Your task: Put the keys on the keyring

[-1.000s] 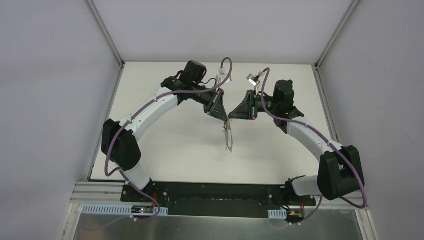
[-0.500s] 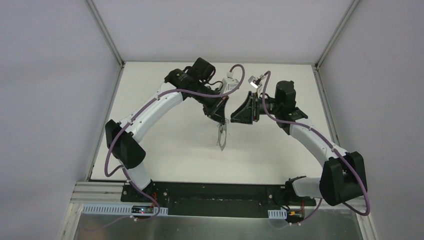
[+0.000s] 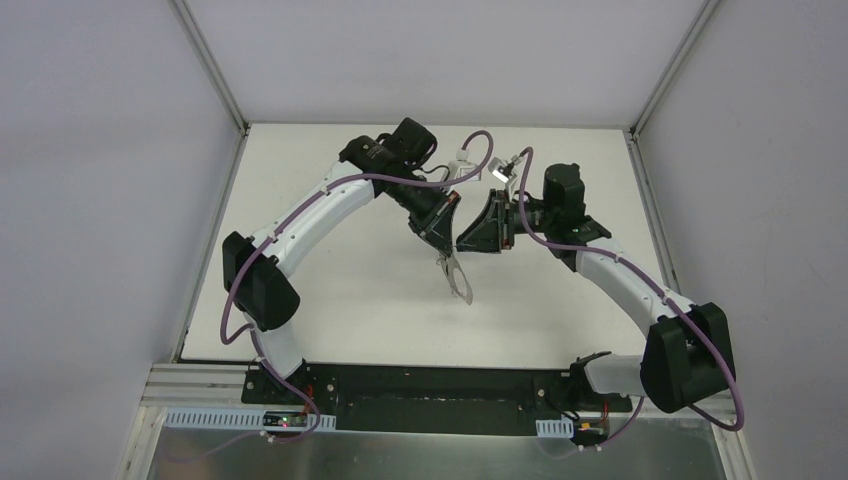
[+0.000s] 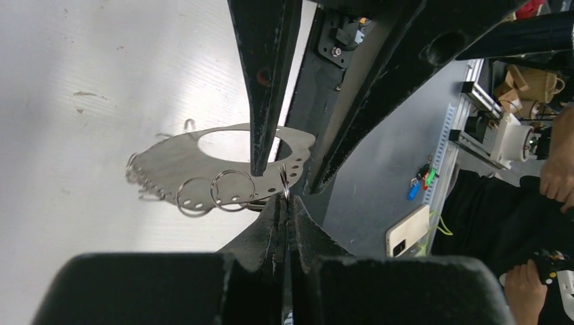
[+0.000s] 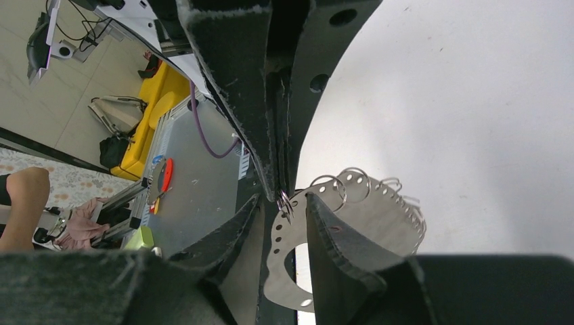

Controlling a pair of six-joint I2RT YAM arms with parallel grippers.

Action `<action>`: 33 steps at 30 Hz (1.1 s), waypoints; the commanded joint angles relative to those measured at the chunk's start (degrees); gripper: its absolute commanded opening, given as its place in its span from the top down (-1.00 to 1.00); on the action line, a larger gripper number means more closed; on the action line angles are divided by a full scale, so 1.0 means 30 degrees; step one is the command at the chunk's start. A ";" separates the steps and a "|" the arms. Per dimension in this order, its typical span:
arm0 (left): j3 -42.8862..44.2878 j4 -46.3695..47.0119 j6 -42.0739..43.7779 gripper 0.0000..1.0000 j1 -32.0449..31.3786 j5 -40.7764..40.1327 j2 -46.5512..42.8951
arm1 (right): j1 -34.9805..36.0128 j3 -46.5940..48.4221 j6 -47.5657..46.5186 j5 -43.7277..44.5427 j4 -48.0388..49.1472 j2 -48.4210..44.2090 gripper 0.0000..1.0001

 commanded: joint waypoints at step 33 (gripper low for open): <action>-0.2365 0.4019 -0.0496 0.42 0.1224 0.2424 -0.2029 | 0.0120 0.0870 0.2268 0.0011 0.2676 0.0331 1.00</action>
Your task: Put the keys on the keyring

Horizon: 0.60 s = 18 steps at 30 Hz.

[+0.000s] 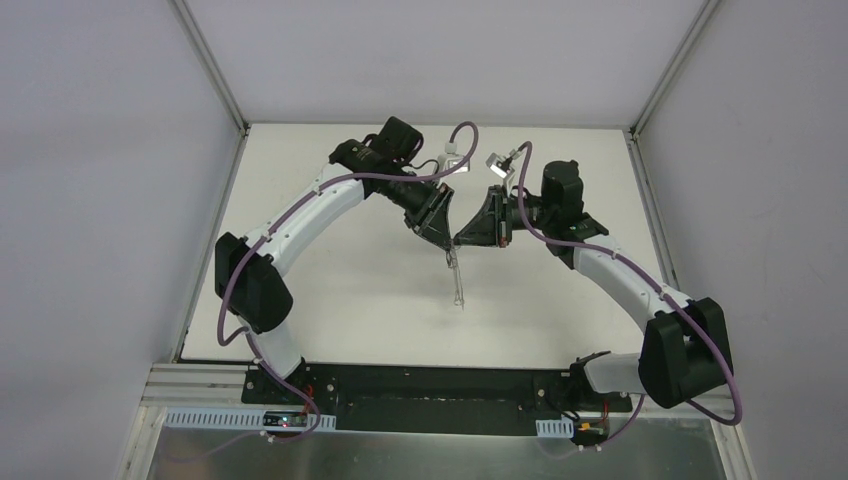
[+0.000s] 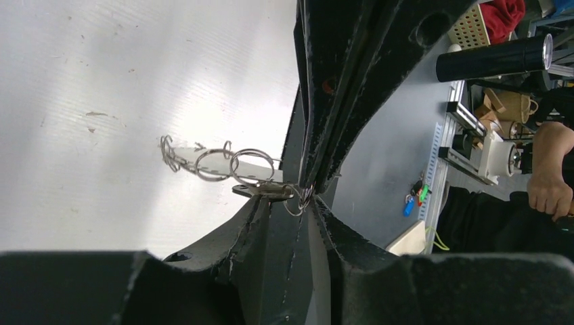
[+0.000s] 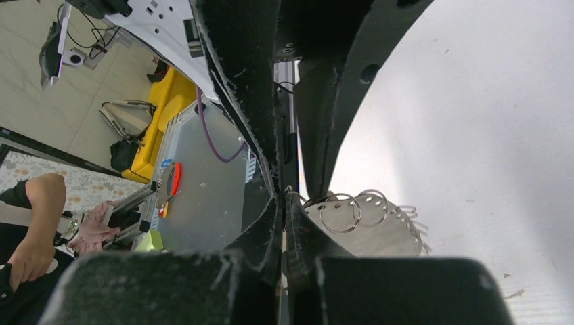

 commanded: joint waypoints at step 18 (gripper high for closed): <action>-0.1762 0.1819 0.1265 0.88 0.0189 0.2142 -0.1776 | -0.0434 0.0520 0.1199 0.0391 0.1914 -0.0207 1.00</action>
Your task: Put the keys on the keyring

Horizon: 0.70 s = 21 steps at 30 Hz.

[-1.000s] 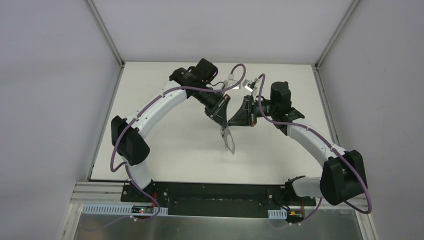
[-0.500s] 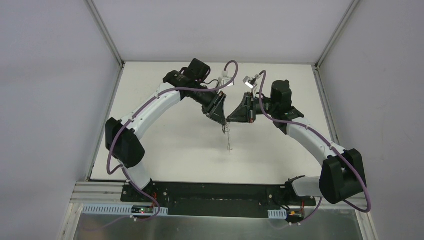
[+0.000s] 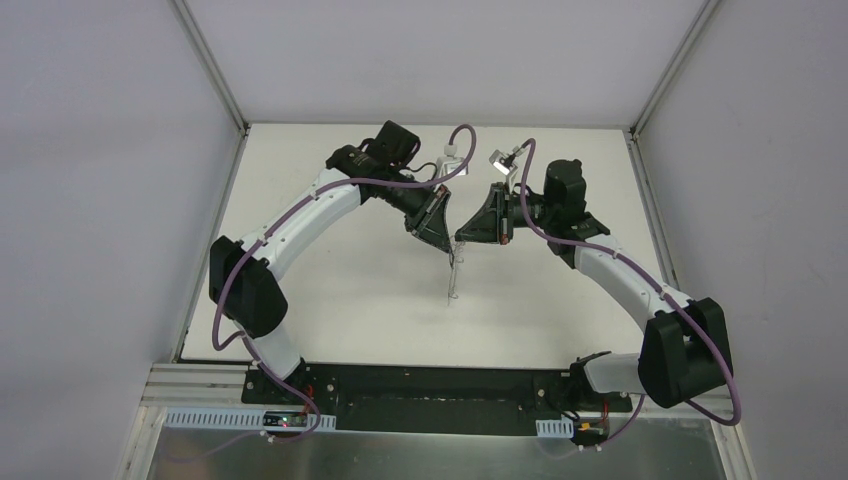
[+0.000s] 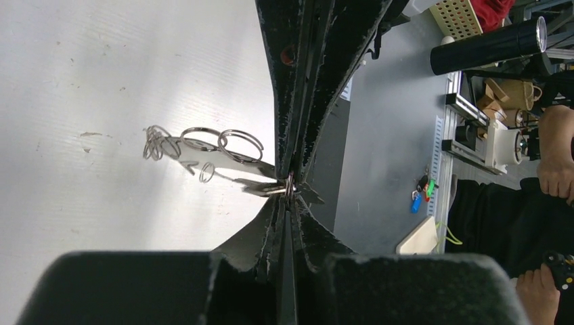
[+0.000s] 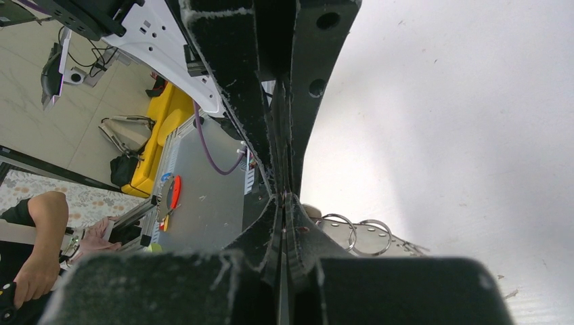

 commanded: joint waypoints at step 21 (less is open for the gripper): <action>0.0703 -0.1071 0.1550 0.95 -0.0812 -0.1501 -0.0423 | -0.0081 0.0458 0.0252 0.0174 0.1190 0.0211 1.00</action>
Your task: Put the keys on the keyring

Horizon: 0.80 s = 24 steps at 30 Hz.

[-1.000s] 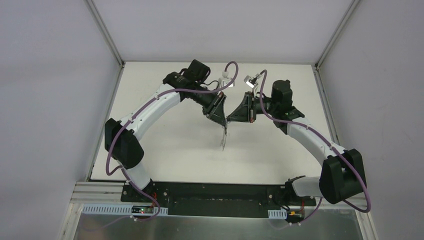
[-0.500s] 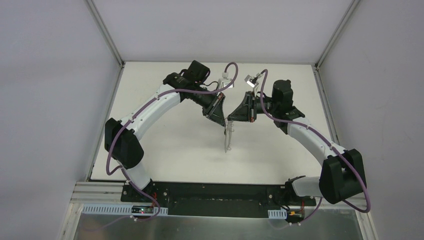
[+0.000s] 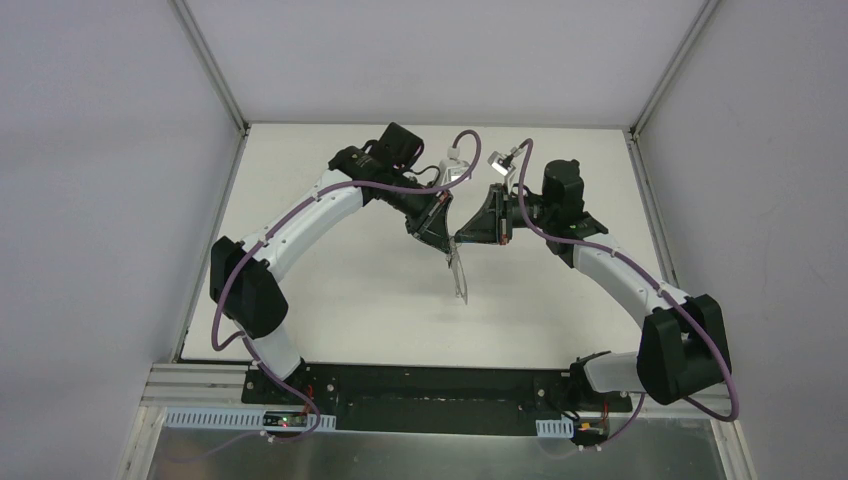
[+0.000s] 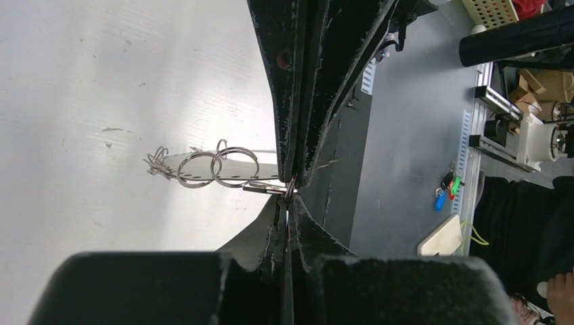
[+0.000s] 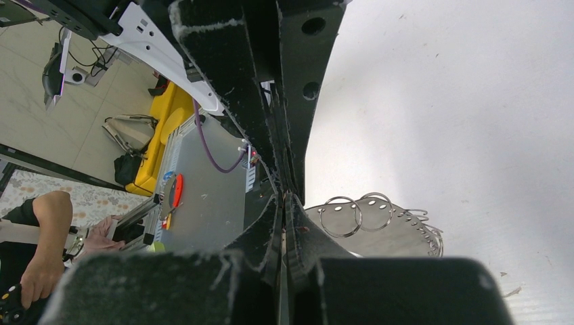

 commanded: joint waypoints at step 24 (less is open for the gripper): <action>0.0235 0.0691 0.0400 0.36 0.0148 -0.0228 -0.1646 | -0.0188 0.0314 0.0040 0.0152 0.1235 -0.0139 1.00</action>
